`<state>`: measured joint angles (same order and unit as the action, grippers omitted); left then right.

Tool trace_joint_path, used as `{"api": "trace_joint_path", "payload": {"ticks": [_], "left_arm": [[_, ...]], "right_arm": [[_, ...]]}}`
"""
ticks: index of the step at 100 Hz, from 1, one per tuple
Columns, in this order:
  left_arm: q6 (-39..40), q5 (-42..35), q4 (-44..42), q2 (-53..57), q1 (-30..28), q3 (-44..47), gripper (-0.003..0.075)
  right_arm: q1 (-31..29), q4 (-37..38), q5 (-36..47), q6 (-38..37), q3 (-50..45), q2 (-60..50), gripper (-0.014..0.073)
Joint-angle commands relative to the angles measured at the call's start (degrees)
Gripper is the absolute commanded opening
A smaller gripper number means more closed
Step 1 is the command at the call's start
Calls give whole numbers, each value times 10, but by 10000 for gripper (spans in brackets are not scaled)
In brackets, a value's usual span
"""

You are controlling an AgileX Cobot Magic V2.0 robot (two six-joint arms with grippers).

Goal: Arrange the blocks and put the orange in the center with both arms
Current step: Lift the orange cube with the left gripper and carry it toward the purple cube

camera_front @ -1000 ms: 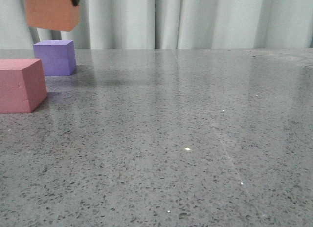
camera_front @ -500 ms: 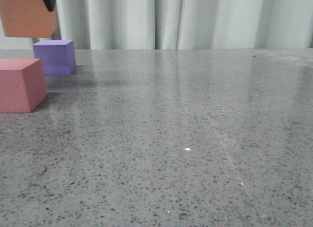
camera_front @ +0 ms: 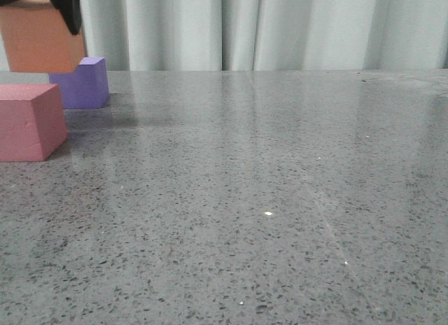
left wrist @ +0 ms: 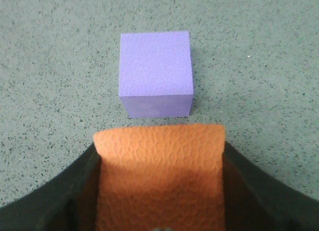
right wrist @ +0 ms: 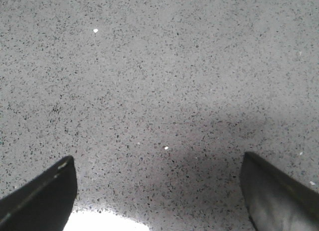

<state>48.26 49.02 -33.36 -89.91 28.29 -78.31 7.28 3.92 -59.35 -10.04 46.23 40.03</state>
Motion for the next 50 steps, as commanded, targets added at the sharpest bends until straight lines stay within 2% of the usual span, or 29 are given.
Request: {"api": "trace_joint_path", "payload": {"ticks": [1,50], "left_arm": [[14,-35,-12,26,-11,-9,94],[13,-52,-5,9,-14,-5,94]], "right_arm": [[1,2,32,6,13,-2,654],[1,2,32,6,13,-2,654]]}}
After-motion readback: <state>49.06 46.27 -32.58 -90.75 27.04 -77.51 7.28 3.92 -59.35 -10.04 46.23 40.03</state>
